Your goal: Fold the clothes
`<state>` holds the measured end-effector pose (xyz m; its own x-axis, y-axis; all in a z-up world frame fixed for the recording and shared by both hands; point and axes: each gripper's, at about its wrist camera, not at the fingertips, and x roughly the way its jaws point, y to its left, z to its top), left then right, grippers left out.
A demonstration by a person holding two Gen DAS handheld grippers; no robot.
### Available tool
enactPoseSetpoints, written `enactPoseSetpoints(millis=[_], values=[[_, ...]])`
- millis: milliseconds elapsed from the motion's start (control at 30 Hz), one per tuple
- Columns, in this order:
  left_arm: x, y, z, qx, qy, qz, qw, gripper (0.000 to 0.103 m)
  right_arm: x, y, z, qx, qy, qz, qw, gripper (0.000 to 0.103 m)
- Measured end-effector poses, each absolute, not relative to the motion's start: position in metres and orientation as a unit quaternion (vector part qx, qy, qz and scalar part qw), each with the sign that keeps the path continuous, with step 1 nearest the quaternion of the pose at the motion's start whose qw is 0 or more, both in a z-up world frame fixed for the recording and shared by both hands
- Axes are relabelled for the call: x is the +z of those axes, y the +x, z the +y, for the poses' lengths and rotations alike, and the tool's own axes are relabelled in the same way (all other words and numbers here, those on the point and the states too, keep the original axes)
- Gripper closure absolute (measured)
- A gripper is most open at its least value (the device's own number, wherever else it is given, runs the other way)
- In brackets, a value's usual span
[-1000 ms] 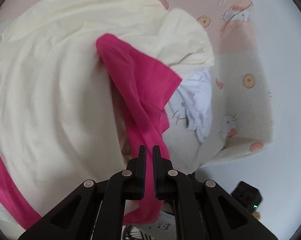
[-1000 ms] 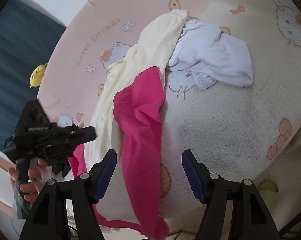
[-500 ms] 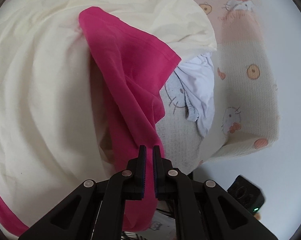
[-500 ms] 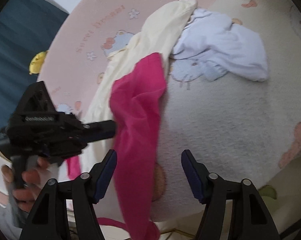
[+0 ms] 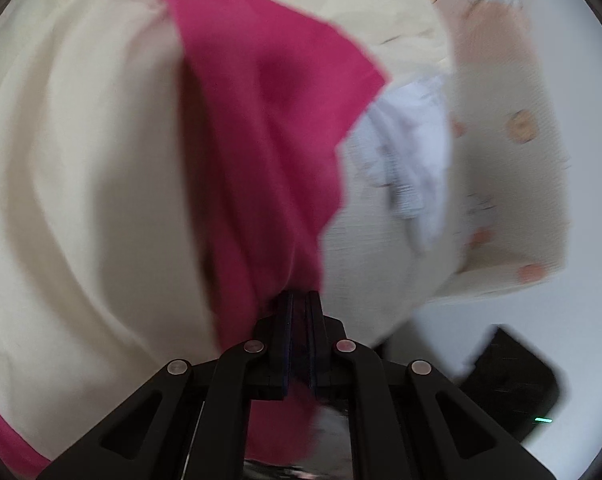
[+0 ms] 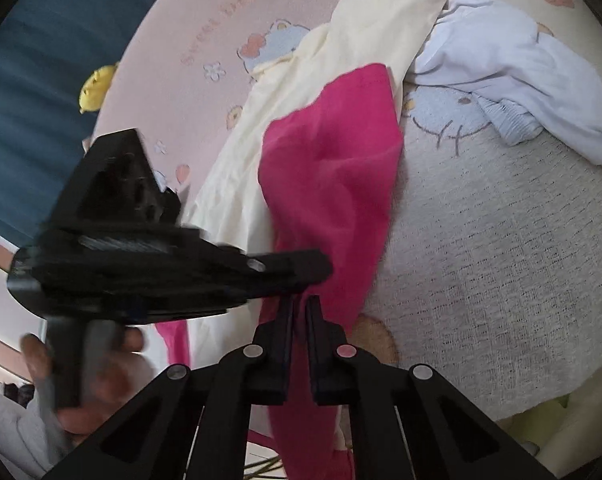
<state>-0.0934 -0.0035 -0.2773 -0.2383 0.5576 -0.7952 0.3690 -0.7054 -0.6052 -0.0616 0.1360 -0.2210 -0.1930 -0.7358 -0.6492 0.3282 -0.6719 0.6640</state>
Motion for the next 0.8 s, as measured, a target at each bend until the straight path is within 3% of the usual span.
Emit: enactPoseSetpoints(millis=[233,467,800], values=[[-0.289,-0.093,0.004,0.711,-0.616,-0.33,0.079,0.098,-0.232,-0.056,0.136,-0.75,0.562,-0.14,0.32,0.098],[-0.286,-0.095,0.011,0.719,-0.619,-0.31,0.067,0.098,-0.231,-0.056,0.151,-0.75,0.567,-0.152,0.306,0.098],[-0.223,-0.089,0.025,0.778,-0.584,-0.228,0.033,0.098,-0.215,-0.051,0.149,-0.755,0.551,-0.151,0.322,0.098]])
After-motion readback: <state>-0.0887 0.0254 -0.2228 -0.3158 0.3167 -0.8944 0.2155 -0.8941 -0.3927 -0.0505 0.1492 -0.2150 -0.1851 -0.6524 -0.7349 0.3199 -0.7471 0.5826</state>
